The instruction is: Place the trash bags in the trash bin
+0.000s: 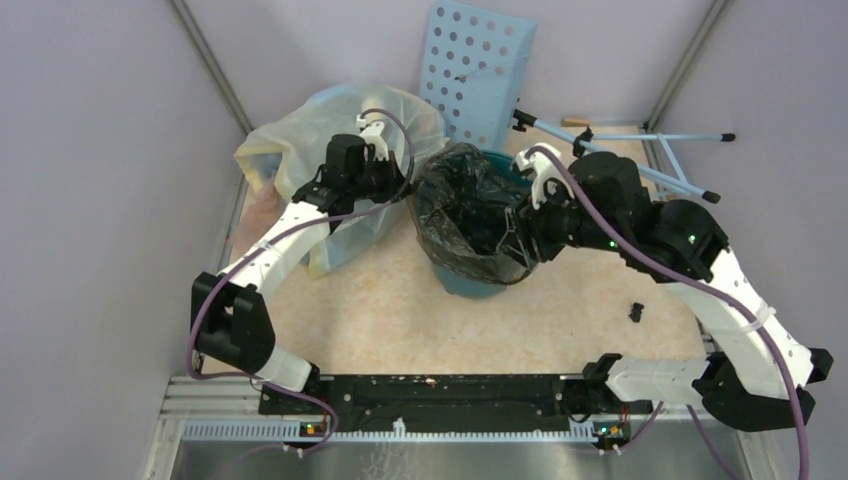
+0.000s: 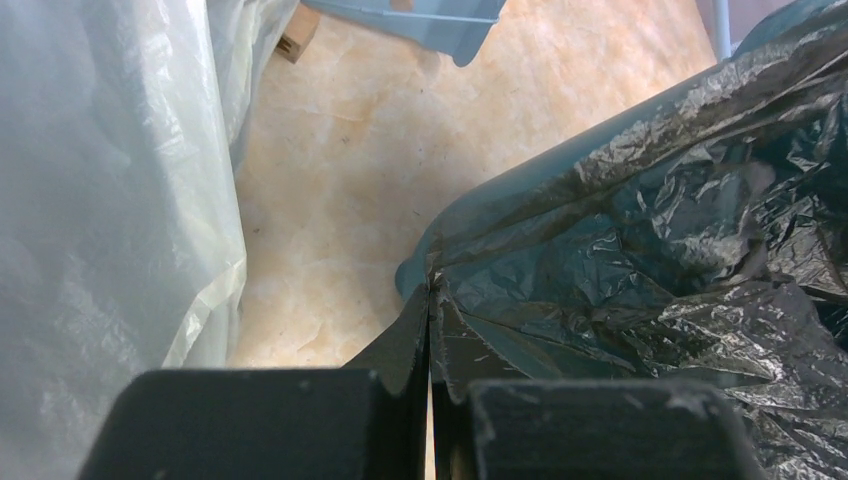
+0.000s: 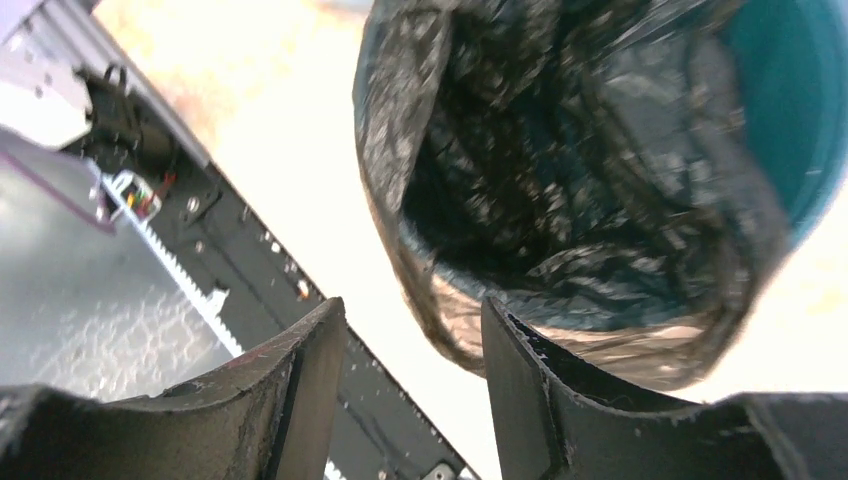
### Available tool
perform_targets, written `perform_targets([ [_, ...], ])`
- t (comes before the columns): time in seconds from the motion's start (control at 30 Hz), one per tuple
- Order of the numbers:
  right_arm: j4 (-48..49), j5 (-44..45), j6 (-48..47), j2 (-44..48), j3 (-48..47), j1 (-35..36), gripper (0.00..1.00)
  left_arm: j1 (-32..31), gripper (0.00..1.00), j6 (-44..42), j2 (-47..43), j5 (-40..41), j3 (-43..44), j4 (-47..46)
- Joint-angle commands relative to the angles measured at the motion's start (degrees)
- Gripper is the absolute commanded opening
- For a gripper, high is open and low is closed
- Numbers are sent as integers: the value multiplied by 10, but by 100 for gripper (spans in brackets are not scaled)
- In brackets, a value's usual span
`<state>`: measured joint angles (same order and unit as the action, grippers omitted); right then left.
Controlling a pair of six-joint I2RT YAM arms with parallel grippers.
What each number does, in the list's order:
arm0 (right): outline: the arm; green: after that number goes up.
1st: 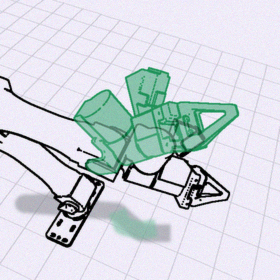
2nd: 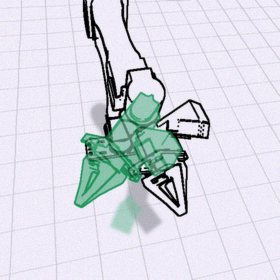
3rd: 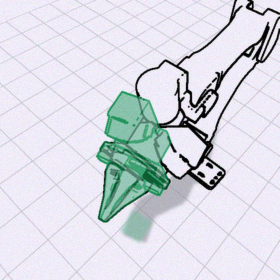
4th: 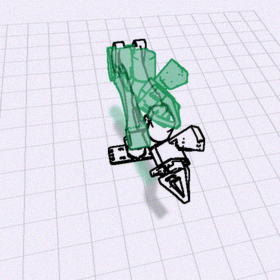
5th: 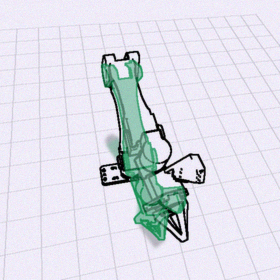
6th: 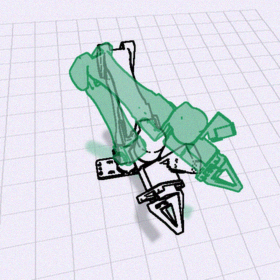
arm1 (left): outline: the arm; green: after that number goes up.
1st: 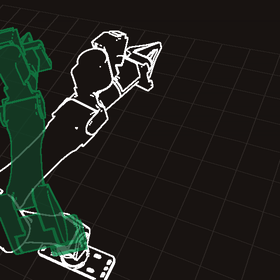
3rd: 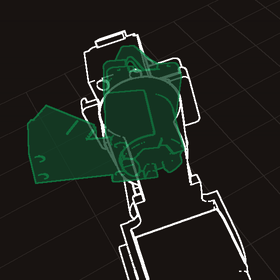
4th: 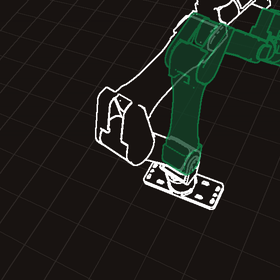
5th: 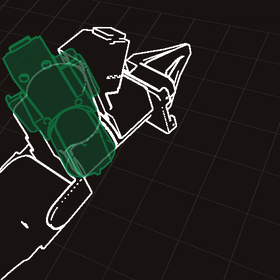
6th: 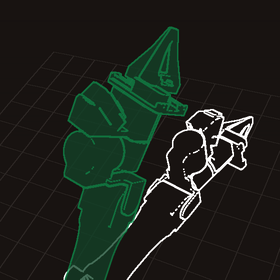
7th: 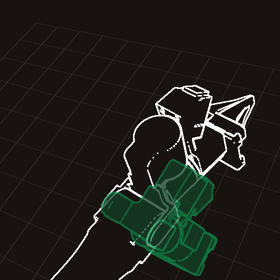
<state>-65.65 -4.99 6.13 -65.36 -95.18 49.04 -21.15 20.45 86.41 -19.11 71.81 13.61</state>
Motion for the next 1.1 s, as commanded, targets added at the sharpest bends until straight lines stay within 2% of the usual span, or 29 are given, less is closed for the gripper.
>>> perform_targets([
  [0.0,5,109,31,-31,-72,-1,53,1,0,9,-21,-19,-15,-36],
  [0.07,-5,146,39,-65,-109,-21,53,1,0,11,-22,-19,-19,-38],
  [0.13,-6,141,43,-93,-147,-56,53,1,0,11,-23,-18,-21,-38],
  [0.23,13,76,42,-133,-172,-111,52,1,0,11,-26,-18,-25,-40],
  [0.37,1,0,37,-206,-208,-169,40,1,0,11,-33,-17,-31,-42],
  [0.47,2,-47,35,-245,-213,-200,41,1,0,10,-41,-13,-37,-43],
  [0.57,21,-67,22,-265,-195,-212,46,1,0,8,-46,-11,-42,-43],
  [0.73,50,-69,-6,-284,-165,-215,49,1,0,1,-48,-6,-52,-52],
  [0.93,23,-84,-13,-311,-184,-216,38,1,0,-8,-48,-4,-50,-54],
  [1.03,38,-44,-7,-295,-174,-216,58,1,0,-11,-49,-3,-50,-54],
  [1.07,45,-35,-7,-289,-169,-216,62,1,0,-12,-50,-4,-50,-54],
])
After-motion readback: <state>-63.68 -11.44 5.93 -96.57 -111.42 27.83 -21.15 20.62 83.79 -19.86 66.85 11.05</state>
